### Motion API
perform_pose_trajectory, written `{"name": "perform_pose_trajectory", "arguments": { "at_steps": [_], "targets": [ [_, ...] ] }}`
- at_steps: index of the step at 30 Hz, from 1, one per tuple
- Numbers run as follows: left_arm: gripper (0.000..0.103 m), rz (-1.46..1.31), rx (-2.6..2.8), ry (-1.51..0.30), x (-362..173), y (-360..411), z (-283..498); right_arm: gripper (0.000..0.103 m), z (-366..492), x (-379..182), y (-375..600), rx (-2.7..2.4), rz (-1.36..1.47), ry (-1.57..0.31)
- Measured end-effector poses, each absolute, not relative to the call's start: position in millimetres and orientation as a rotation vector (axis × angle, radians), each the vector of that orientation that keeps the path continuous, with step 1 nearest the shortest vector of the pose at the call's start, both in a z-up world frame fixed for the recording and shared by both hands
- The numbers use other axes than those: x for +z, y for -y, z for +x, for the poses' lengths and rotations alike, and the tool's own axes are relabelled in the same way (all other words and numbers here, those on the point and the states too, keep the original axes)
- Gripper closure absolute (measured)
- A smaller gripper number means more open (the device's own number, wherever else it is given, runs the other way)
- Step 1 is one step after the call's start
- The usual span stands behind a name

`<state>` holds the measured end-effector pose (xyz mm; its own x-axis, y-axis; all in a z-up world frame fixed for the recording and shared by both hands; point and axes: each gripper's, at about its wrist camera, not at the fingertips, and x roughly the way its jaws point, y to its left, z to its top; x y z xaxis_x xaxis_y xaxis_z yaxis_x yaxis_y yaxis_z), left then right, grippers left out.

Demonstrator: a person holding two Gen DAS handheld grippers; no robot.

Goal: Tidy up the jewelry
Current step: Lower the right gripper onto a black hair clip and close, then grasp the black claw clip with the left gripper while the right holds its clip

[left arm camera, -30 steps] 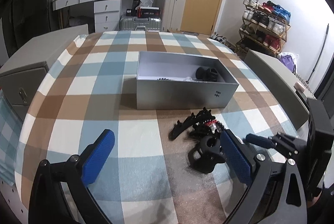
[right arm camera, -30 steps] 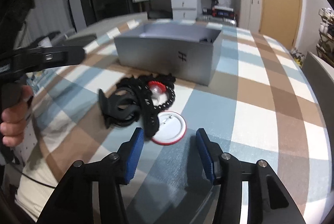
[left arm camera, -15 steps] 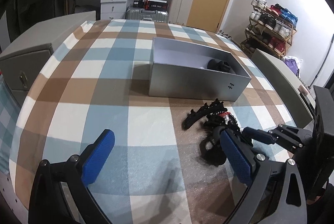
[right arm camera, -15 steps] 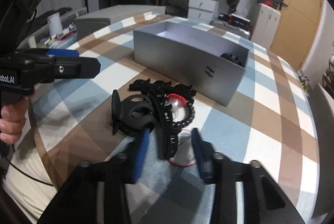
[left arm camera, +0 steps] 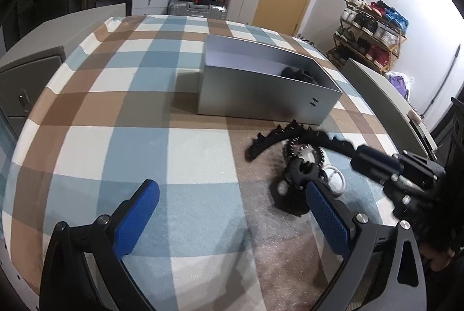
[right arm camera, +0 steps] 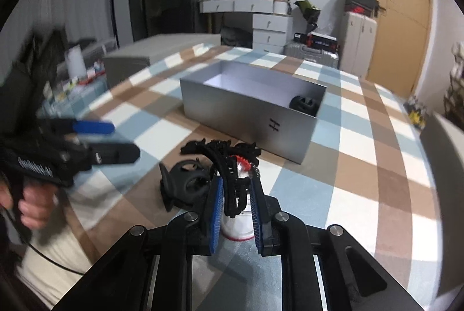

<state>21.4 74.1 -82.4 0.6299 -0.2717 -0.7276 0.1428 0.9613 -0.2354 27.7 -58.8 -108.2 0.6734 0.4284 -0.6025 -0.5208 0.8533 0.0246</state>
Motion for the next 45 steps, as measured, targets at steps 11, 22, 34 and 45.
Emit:
{"name": "perform_pose_trajectory", "arguments": {
  "at_steps": [11, 22, 34, 45],
  "targets": [
    [0.004, -0.168, -0.366, -0.862, -77.9, -50.0, 25.6, 0.086, 22.6, -90.9, 103.2, 0.552, 0.055, -0.589],
    [0.009, -0.067, -0.473, -0.912, -86.1, -14.2, 36.8, 0.085, 18.2, -102.3, 140.0, 0.511, 0.122, -0.588],
    [0.061, -0.115, -0.458, -0.978, -91.2, -19.9, 41.6, 0.085, 16.1, -113.1, 150.4, 0.514, 0.122, -0.593],
    [0.082, -0.090, -0.449, -0.964, -80.5, -15.7, 37.4, 0.085, 14.2, -112.3, 152.4, 0.525, 0.137, -0.589]
  ]
}}
